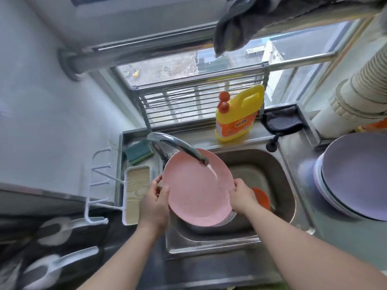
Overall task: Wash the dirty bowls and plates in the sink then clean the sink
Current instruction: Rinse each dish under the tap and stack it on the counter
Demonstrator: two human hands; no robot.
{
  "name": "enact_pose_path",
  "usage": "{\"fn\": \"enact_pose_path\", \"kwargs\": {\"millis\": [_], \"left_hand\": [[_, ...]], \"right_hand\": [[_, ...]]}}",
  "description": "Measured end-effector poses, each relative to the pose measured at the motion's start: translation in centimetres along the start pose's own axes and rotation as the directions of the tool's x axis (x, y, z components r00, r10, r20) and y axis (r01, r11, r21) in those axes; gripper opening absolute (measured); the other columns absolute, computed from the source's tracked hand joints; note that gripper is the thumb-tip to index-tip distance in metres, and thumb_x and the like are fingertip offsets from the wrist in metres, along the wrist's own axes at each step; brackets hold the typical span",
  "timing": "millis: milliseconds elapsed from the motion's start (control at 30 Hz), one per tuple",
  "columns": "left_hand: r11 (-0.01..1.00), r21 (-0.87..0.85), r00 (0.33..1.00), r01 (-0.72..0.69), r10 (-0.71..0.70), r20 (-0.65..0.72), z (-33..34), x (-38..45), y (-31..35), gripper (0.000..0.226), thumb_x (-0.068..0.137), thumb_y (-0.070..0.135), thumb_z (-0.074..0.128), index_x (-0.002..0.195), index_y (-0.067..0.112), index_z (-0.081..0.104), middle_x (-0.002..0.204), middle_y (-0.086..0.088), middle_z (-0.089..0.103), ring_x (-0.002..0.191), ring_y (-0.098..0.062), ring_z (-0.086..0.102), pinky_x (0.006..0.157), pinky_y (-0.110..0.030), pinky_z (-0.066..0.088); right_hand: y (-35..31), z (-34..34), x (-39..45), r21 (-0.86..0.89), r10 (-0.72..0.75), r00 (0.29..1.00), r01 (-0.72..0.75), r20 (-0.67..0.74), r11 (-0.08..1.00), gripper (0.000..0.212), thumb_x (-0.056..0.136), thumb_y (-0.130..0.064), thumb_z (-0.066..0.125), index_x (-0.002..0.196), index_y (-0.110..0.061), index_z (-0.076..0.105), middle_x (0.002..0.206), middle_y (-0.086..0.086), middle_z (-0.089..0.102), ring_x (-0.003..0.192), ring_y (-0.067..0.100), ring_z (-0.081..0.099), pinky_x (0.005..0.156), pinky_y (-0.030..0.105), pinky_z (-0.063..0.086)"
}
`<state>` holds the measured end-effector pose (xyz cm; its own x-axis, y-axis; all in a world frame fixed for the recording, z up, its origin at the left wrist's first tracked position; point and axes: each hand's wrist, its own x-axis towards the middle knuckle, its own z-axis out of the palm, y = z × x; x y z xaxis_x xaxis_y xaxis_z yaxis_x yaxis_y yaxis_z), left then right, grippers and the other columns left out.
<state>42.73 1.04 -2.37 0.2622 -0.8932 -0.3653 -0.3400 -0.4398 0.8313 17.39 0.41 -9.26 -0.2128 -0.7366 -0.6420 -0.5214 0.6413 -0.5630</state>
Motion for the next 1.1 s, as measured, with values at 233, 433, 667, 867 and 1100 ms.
{"fn": "enact_pose_path", "kwargs": {"millis": [233, 433, 667, 867, 1100], "left_hand": [[0.996, 0.016, 0.995, 0.088, -0.088, 0.036, 1.1, 1.6, -3.0, 0.041, 0.106, 0.025, 0.056, 0.144, 0.041, 0.051, 0.116, 0.009, 0.072, 0.108, -0.014, 0.069, 0.096, -0.041, 0.056], [0.949, -0.077, 0.935, 0.306, -0.285, 0.211, 6.7, 1.1, -3.3, 0.03, 0.105, 0.012, 0.052, 0.128, 0.03, 0.058, 0.121, -0.004, 0.073, 0.108, -0.022, 0.07, 0.097, -0.047, 0.059], [0.812, -0.099, 0.761, 0.575, -0.487, 0.428, 11.7, -0.1, -1.7, 0.029, 0.103, 0.046, 0.058, 0.117, 0.025, 0.072, 0.107, -0.001, 0.079, 0.102, -0.028, 0.072, 0.093, -0.046, 0.062], [0.713, 0.04, 0.624, 0.7, -0.637, 0.453, 12.8, 0.1, -0.7, 0.026, 0.102, 0.012, 0.042, 0.108, 0.003, 0.066, 0.073, -0.011, 0.062, 0.051, -0.017, 0.055, 0.044, -0.022, 0.045], [0.566, 0.435, 0.221, 0.701, -0.752, 0.621, 15.2, -1.6, -1.0, 0.029, 0.105, 0.009, 0.05, 0.082, 0.006, 0.066, 0.06, -0.002, 0.066, 0.039, -0.006, 0.06, 0.037, -0.02, 0.051]], "right_hand": [[-1.1, -2.0, -0.6, -0.006, -0.029, 0.993, 0.028, -0.115, 1.0, 0.011, 0.106, -0.035, 0.036, 0.103, -0.03, 0.045, 0.095, 0.006, 0.065, 0.081, 0.027, 0.06, 0.074, 0.043, 0.05], [-0.5, -8.3, -2.6, -0.032, -0.104, 0.969, 0.099, -0.224, 0.995, 0.01, 0.103, -0.038, 0.042, 0.103, -0.03, 0.048, 0.088, 0.002, 0.064, 0.085, 0.03, 0.06, 0.075, 0.043, 0.047], [0.6, -12.3, -3.4, 0.153, 0.074, 0.952, -0.03, -0.296, 0.988, 0.014, 0.096, -0.025, 0.048, 0.109, -0.025, 0.054, 0.098, 0.004, 0.062, 0.087, 0.03, 0.059, 0.076, 0.042, 0.051], [2.0, -15.3, -3.9, 0.435, 0.251, 0.968, -0.224, -0.004, 0.872, 0.013, 0.098, -0.022, 0.039, 0.09, -0.016, 0.047, 0.051, 0.004, 0.031, 0.04, 0.012, 0.022, 0.052, 0.023, 0.01], [-3.2, -17.1, -3.2, 0.212, 0.256, 0.961, -0.23, -0.105, 0.95, 0.027, 0.091, -0.038, 0.054, 0.083, -0.012, 0.056, 0.069, 0.01, 0.048, 0.036, 0.018, 0.041, 0.039, 0.014, 0.03]]}}
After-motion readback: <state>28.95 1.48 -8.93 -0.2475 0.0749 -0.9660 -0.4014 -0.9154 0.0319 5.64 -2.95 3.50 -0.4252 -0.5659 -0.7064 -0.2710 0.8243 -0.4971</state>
